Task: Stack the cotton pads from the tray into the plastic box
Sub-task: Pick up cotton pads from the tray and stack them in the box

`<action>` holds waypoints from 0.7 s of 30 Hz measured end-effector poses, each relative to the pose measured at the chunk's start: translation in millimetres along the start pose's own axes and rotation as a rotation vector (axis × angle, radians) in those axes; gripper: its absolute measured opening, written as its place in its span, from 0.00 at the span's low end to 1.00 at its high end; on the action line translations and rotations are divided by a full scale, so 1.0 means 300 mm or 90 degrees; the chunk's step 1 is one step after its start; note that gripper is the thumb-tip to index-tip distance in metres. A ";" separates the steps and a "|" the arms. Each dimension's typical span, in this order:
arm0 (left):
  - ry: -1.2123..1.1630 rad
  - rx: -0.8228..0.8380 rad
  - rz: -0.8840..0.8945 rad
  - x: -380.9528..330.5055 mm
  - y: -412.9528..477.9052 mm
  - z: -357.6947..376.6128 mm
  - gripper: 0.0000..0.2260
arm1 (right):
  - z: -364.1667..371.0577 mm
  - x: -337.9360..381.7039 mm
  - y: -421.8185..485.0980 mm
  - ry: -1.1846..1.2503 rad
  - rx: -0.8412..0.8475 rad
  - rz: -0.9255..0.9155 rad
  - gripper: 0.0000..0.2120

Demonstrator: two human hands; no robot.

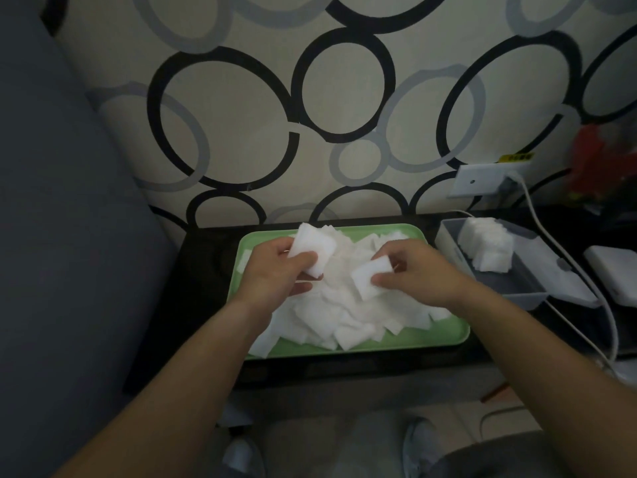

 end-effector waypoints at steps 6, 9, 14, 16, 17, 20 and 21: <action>0.015 0.072 -0.010 0.010 -0.009 0.063 0.09 | -0.029 0.094 -0.051 0.286 0.030 -0.057 0.11; 0.028 0.129 0.001 -0.007 -0.029 0.105 0.10 | -0.024 0.103 -0.038 0.321 -0.005 -0.046 0.14; 0.050 0.200 0.016 -0.021 -0.050 0.143 0.13 | -0.022 0.074 -0.013 0.259 -0.044 -0.004 0.17; 0.055 0.219 0.018 -0.025 -0.054 0.149 0.13 | -0.022 0.068 -0.009 0.239 -0.053 -0.003 0.18; 0.057 0.222 0.017 -0.026 -0.056 0.150 0.12 | -0.020 0.067 -0.007 0.229 -0.056 -0.002 0.18; 0.072 0.225 0.010 -0.023 -0.052 0.146 0.13 | -0.018 0.062 -0.006 0.196 -0.067 0.004 0.19; 0.068 0.231 0.004 -0.020 -0.050 0.144 0.13 | -0.018 0.063 -0.005 0.177 -0.072 0.005 0.20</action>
Point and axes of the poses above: each hand's wrist, its own y-axis towards the middle knuckle, its own z-axis out of the palm, x = y × z, the point moved 6 cm from there along y, towards the middle knuckle
